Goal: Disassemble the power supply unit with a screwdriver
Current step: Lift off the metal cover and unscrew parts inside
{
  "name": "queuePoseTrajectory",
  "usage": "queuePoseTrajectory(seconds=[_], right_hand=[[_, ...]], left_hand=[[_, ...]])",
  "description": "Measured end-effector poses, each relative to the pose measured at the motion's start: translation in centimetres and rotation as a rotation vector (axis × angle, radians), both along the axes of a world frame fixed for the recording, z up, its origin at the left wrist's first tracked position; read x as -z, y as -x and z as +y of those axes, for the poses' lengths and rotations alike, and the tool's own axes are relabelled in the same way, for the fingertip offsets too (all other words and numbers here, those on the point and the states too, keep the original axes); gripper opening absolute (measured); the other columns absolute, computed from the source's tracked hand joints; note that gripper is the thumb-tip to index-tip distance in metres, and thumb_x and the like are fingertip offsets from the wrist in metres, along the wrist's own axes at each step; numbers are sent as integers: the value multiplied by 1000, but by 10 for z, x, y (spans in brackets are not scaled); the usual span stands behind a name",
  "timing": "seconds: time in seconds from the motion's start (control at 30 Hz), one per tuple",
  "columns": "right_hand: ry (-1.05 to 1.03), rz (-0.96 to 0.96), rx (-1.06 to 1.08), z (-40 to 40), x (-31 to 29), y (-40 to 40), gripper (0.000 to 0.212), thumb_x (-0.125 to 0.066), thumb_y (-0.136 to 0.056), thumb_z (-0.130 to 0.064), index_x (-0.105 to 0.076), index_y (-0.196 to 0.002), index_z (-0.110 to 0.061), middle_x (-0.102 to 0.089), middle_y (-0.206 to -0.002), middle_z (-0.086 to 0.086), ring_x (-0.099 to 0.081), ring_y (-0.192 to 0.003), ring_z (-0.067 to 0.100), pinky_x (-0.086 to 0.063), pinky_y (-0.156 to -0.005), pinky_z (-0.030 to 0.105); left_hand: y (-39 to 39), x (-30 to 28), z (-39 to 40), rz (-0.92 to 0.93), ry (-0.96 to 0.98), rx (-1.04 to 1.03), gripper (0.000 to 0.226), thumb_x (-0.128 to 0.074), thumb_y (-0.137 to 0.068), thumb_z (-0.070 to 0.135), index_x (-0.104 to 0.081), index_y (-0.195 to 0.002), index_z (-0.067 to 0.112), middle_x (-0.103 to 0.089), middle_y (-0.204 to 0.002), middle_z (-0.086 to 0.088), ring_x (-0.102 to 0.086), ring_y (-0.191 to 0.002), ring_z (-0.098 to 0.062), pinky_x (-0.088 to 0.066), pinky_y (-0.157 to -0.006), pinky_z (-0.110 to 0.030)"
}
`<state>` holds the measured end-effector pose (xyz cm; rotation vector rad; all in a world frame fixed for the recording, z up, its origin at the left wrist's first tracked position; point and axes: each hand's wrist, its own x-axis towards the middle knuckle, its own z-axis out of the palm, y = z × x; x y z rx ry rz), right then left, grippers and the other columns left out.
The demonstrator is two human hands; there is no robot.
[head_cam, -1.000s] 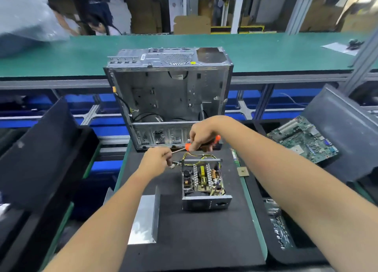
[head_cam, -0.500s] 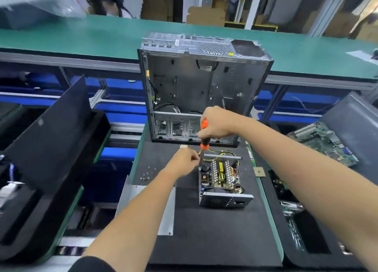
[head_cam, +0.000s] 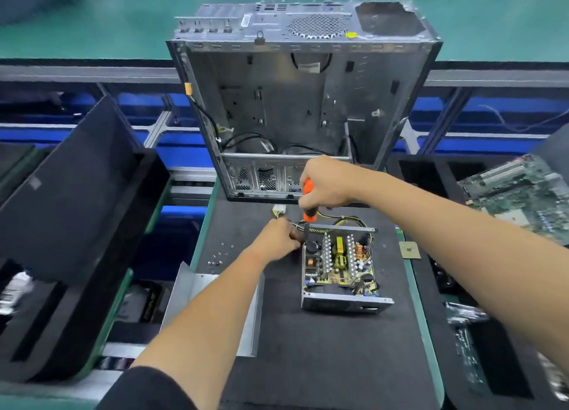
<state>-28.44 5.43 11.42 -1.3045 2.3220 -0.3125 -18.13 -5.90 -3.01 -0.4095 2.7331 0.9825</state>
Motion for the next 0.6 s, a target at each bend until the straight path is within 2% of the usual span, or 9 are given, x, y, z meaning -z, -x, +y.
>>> queuePoseTrajectory(seconds=[0.1,0.2,0.3,0.43,0.5,0.6], right_hand=[[16,41,-45,-2,2,0,26,-66,-70,-22,-50,-53,-10,-34,-35,-4,-27,-32,12,-21,-33,19],[30,46,-72,-2,4,-1,30,-68,-70,-25,-47,-53,-12,-27,-39,-4,-21,-37,14,-15,-33,19],[13,22,-43,-3,4,1,22,-67,-68,-22,-55,-55,-8,-35,-38,-3,-28,-33,11,-20,-33,19],[17,4,18,-3,5,4,24,-67,-71,-23,-59,-59,-4,-51,-44,5,-46,-33,12,-32,-37,18],[17,2,45,-3,5,3,24,-67,-73,-23,-63,-66,0,-59,-50,11,-51,-35,12,-36,-38,18],[8,-17,69,-2,5,1,20,-66,-72,-21,-67,-66,-2,-58,-47,5,-54,-37,14,-38,-40,19]], left_hand=[[1,2,1,50,-18,-42,9,-70,-80,15,-77,-82,10,-70,-77,1,-58,-73,-10,-45,-69,-24],[1,6,1,71,-68,-143,6,-73,-78,16,-77,-81,12,-71,-80,4,-58,-72,-5,-41,-67,-18],[1,9,0,46,-89,-148,3,-73,-75,14,-74,-74,12,-72,-81,3,-61,-73,-5,-44,-66,-20],[0,10,-3,29,-134,-146,9,-74,-74,13,-72,-65,16,-68,-69,10,-60,-67,2,-41,-60,-10],[-1,10,-4,24,-160,-153,12,-74,-74,10,-72,-65,18,-66,-64,12,-60,-65,3,-44,-64,-13],[-2,11,-6,21,-184,-148,10,-75,-74,10,-73,-68,17,-63,-60,15,-60,-63,4,-46,-66,-15]])
